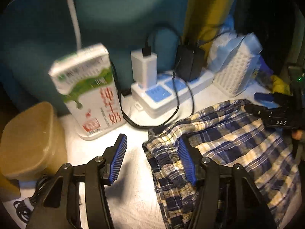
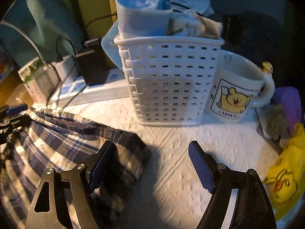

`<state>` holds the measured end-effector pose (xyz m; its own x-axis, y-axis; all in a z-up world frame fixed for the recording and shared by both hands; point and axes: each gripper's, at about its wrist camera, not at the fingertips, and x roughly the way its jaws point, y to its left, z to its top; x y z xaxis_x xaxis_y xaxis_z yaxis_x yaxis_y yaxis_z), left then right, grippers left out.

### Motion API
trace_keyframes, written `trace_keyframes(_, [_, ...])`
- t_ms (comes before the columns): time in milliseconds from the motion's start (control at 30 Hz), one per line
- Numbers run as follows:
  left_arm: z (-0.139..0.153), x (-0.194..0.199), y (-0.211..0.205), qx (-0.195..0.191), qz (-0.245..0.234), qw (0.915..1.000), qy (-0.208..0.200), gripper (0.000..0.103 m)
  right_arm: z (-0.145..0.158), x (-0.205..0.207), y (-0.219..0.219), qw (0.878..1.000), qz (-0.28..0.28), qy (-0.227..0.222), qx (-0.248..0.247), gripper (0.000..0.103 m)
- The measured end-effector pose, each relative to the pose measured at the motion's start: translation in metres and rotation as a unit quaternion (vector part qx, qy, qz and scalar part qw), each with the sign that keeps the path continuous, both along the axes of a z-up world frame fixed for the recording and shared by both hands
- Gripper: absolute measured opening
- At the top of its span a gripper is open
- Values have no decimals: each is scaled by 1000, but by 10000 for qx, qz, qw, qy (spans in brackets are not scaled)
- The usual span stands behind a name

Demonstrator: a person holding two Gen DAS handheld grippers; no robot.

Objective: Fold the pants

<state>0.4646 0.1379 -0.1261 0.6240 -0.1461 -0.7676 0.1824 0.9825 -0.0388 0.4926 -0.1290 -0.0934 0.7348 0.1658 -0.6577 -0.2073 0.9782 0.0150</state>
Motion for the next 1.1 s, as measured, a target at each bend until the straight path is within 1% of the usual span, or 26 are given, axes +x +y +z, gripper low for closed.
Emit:
trace_keyframes(33, [-4, 4, 1, -6, 13, 9999, 126, 56, -2, 3, 1, 10000, -34, 72, -13, 81])
trace_keyframes(100, [-3, 5, 4, -141, 69, 9997, 187, 56, 0, -1, -1, 9999, -107, 93, 4, 81])
trace_keyframes(200, [15, -7, 11, -388, -2, 9992, -5, 56, 13, -20, 1, 9998, -132, -125, -31, 81])
trace_keyframes(267, [28, -16, 17, -540, 4, 9985, -110, 57, 21, -35, 2, 9998, -58, -202, 48, 81])
trace_keyframes(400, [48, -40, 19, -436, 129, 9982, -403, 59, 29, -69, 14, 9988, 342, -268, 221, 81])
trace_keyframes(533, [60, -59, 17, -367, 219, 9971, -628, 59, 32, -97, 34, 9964, 716, -329, 300, 81])
trace_keyframes(600, [65, -75, 10, -351, 179, 9965, -735, 59, 30, -114, 45, 9943, 948, -365, 318, 81])
trace_keyframes(667, [63, -90, -4, -410, -73, 9967, -704, 59, 26, -127, 56, 9920, 1174, -398, 252, 81])
trace_keyframes(733, [55, -100, -22, -419, -311, 9966, -642, 59, 17, -139, 67, 9893, 1394, -361, 212, 81])
trace_keyframes(800, [45, -112, -39, -446, -537, 9960, -553, 59, 8, -147, 72, 9881, 1509, -272, 144, 61])
trace_keyframes(833, [38, -116, -46, -448, -624, 9959, -477, 59, 3, -150, 73, 9884, 1509, -164, 103, 48])
trace_keyframes(900, [21, -119, -60, -350, -697, 9966, -248, 59, -8, -156, 70, 9889, 1485, 20, 98, 48])
trace_keyframes(1000, [-1, -114, -63, -174, -587, 9981, 67, 59, -21, -166, 67, 9892, 1458, 142, -49, 47])
trace_keyframes(1067, [-9, -112, -58, -256, -541, 9980, 208, 59, -29, -168, 63, 9894, 1434, 218, -100, 47])
trace_keyframes(1100, [-10, -112, -56, -296, -544, 9979, 198, 59, -32, -172, 59, 9895, 1427, 214, -84, 47])
